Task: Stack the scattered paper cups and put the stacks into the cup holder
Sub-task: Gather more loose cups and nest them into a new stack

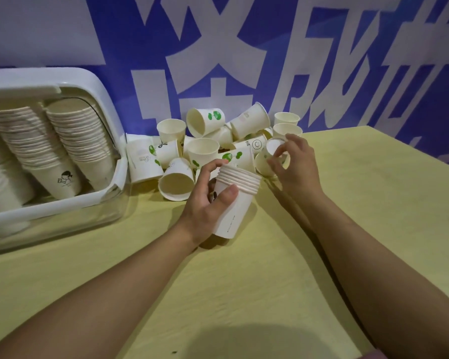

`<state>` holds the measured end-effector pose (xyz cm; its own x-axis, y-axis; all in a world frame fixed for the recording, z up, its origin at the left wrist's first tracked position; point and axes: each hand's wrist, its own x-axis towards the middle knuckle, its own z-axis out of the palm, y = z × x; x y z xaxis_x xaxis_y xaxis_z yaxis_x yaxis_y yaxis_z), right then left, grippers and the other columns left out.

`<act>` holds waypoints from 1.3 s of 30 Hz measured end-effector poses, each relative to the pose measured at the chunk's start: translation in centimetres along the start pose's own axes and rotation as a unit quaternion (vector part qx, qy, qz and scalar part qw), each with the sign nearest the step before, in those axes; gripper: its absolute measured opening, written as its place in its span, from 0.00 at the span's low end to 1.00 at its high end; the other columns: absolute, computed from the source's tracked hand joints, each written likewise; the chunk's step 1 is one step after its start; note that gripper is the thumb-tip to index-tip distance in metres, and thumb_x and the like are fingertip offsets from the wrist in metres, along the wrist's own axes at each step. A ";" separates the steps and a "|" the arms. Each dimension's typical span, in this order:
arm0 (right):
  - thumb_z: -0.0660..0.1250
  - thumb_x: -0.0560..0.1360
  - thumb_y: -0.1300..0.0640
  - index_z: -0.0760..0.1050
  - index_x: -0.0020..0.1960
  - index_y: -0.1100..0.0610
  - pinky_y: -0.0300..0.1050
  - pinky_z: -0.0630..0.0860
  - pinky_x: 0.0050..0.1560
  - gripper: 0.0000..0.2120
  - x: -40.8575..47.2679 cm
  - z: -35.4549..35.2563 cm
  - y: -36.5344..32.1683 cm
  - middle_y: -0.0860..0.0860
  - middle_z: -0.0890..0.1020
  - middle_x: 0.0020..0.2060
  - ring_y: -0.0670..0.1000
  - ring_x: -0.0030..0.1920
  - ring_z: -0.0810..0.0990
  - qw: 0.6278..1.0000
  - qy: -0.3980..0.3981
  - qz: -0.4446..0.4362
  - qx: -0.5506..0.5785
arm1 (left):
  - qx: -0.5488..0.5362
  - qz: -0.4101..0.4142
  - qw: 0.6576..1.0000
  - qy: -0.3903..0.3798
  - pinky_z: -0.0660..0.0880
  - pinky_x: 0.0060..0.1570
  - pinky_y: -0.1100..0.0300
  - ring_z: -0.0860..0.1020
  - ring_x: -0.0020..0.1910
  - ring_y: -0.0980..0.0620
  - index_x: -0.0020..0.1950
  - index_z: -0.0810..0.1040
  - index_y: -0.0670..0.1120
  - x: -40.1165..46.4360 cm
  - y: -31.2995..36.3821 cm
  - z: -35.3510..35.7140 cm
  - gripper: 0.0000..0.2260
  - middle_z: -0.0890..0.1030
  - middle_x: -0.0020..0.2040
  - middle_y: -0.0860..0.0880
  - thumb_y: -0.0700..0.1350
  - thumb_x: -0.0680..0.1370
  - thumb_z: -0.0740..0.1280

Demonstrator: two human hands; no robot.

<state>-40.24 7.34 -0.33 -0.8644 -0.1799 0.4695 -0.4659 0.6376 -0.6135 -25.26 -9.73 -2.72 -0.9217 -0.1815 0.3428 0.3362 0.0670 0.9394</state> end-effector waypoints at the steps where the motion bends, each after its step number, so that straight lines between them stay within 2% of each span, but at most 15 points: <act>1: 0.72 0.77 0.53 0.76 0.49 0.48 0.40 0.62 0.67 0.05 0.0 -0.2 -0.2 0.48 0.69 0.74 0.51 0.73 0.65 1.000 0.000 -0.001 -0.005 | -0.001 0.002 1.000 -0.002 0.77 0.45 0.58 0.80 0.45 0.53 0.63 0.71 0.63 0.0 0.0 0.0 0.22 0.82 0.48 0.51 0.59 0.70 0.70; 3: 0.72 0.77 0.53 0.75 0.47 0.50 0.45 0.68 0.69 0.06 -0.1 -1.0 -1.0 0.49 0.71 0.72 0.53 0.71 0.68 1.000 0.017 0.006 0.013 | 0.001 0.001 1.000 -0.005 0.78 0.45 0.57 0.81 0.46 0.53 0.63 0.71 0.62 -0.1 0.0 0.0 0.23 0.83 0.49 0.52 0.59 0.70 0.70; 5: 0.72 0.77 0.53 0.74 0.47 0.51 0.46 0.76 0.64 0.07 -0.5 -2.5 -2.1 0.49 0.75 0.67 0.51 0.66 0.74 0.992 0.071 0.020 0.103 | 0.010 0.002 1.000 -0.008 0.78 0.46 0.56 0.81 0.46 0.52 0.64 0.71 0.63 -0.2 0.2 0.0 0.23 0.83 0.49 0.52 0.60 0.70 0.70; 8: 0.71 0.77 0.57 0.70 0.51 0.53 0.41 0.82 0.49 0.10 -2.7 -4.4 -4.4 0.45 0.77 0.57 0.51 0.58 0.80 0.937 0.102 0.046 0.330 | 0.022 -0.001 1.000 -0.017 0.79 0.48 0.55 0.82 0.50 0.51 0.65 0.71 0.67 -0.3 0.3 0.0 0.23 0.83 0.54 0.51 0.60 0.70 0.70; 10: 0.70 0.76 0.61 0.67 0.56 0.50 0.44 0.83 0.49 0.15 -4.1 -4.6 -5.3 0.46 0.75 0.55 0.52 0.57 0.81 0.905 0.058 0.039 0.419 | 0.028 0.000 0.999 -0.026 0.78 0.52 0.59 0.81 0.57 0.54 0.69 0.69 0.66 -0.4 0.4 0.1 0.26 0.82 0.59 0.56 0.59 0.71 0.69; 12: 0.70 0.75 0.60 0.68 0.58 0.46 0.49 0.83 0.52 0.18 -4.8 -4.1 -5.9 0.47 0.74 0.55 0.53 0.56 0.80 0.904 -0.003 0.024 0.427 | 0.032 -0.001 0.999 -0.028 0.76 0.57 0.62 0.78 0.64 0.57 0.76 0.65 0.61 -0.4 0.4 0.2 0.32 0.79 0.66 0.60 0.58 0.73 0.69; 15: 0.69 0.71 0.56 0.73 0.51 0.50 0.50 0.80 0.51 0.10 -5.3 -2.9 -6.6 0.47 0.76 0.48 0.50 0.47 0.79 0.899 -0.054 0.025 0.433 | 0.031 -0.002 0.999 -0.025 0.74 0.63 0.60 0.75 0.70 0.56 0.82 0.58 0.54 -0.4 0.3 0.1 0.38 0.76 0.71 0.56 0.57 0.74 0.69; 18: 0.69 0.75 0.53 0.70 0.44 0.54 0.44 0.77 0.43 0.09 -6.1 -2.2 -6.8 0.47 0.78 0.42 0.47 0.42 0.77 0.911 -0.065 0.009 0.407 | 0.026 -0.004 0.999 -0.030 0.77 0.60 0.57 0.77 0.67 0.54 0.80 0.57 0.61 -0.5 0.5 0.3 0.37 0.77 0.68 0.59 0.57 0.73 0.69; 21: 0.70 0.78 0.57 0.68 0.50 0.55 0.39 0.78 0.43 0.10 -6.2 -2.1 -6.8 0.47 0.76 0.46 0.40 0.42 0.78 0.907 -0.057 0.016 0.416 | 0.018 0.004 0.999 -0.030 0.78 0.56 0.58 0.79 0.64 0.54 0.77 0.58 0.64 -0.5 0.7 0.5 0.34 0.79 0.65 0.61 0.57 0.73 0.69; 26: 0.70 0.78 0.57 0.65 0.67 0.41 0.34 0.79 0.44 0.23 -6.2 -2.1 -6.6 0.47 0.73 0.58 0.35 0.47 0.81 0.913 -0.071 0.009 0.402 | -0.003 0.009 1.000 -0.013 0.80 0.48 0.56 0.83 0.56 0.47 0.75 0.61 0.63 -0.5 0.6 0.3 0.32 0.83 0.60 0.49 0.56 0.73 0.70; 28: 0.68 0.80 0.55 0.69 0.67 0.39 0.35 0.80 0.46 0.20 -6.3 -1.8 -6.6 0.44 0.75 0.59 0.35 0.50 0.80 0.917 -0.073 0.002 0.391 | -0.011 0.012 1.000 -0.005 0.81 0.46 0.55 0.84 0.52 0.45 0.74 0.61 0.61 -0.5 0.5 0.3 0.33 0.82 0.59 0.44 0.56 0.72 0.70; 30: 0.65 0.82 0.55 0.77 0.64 0.44 0.45 0.81 0.55 0.13 -6.2 -1.4 -6.3 0.46 0.79 0.59 0.43 0.55 0.81 0.912 -0.064 0.002 0.404 | -0.012 0.021 1.000 0.006 0.80 0.45 0.56 0.84 0.52 0.46 0.74 0.58 0.63 -0.5 0.4 0.1 0.33 0.80 0.62 0.42 0.57 0.72 0.70; 33: 0.63 0.82 0.59 0.85 0.52 0.51 0.54 0.80 0.59 0.11 -5.9 -1.1 -5.7 0.50 0.80 0.59 0.51 0.58 0.80 0.906 -0.071 0.016 0.417 | -0.032 0.025 0.999 0.030 0.81 0.45 0.54 0.83 0.53 0.48 0.73 0.57 0.71 -0.6 0.4 0.0 0.33 0.75 0.68 0.48 0.57 0.72 0.69; 36: 0.64 0.81 0.57 0.86 0.47 0.48 0.50 0.79 0.57 0.13 -5.6 -1.1 -5.4 0.47 0.82 0.56 0.48 0.59 0.80 0.915 -0.078 0.009 0.395 | -0.040 0.023 0.998 0.040 0.82 0.43 0.51 0.83 0.50 0.46 0.68 0.66 0.70 -0.6 0.4 -0.2 0.27 0.79 0.60 0.55 0.57 0.72 0.69; 39: 0.66 0.80 0.56 0.84 0.53 0.48 0.41 0.78 0.55 0.08 -4.0 -1.1 -5.3 0.43 0.83 0.54 0.42 0.57 0.80 0.947 -0.039 -0.014 0.320 | -0.055 0.020 0.997 0.055 0.82 0.43 0.50 0.83 0.48 0.46 0.67 0.69 0.63 -0.6 0.5 -0.3 0.24 0.83 0.54 0.56 0.57 0.71 0.69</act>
<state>-34.10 5.48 1.75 -0.8499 -0.2600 0.4584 -0.4865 0.0528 -0.8721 -24.52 -9.85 -2.49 -0.8827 -0.2876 0.3717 0.3964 -0.0306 0.9176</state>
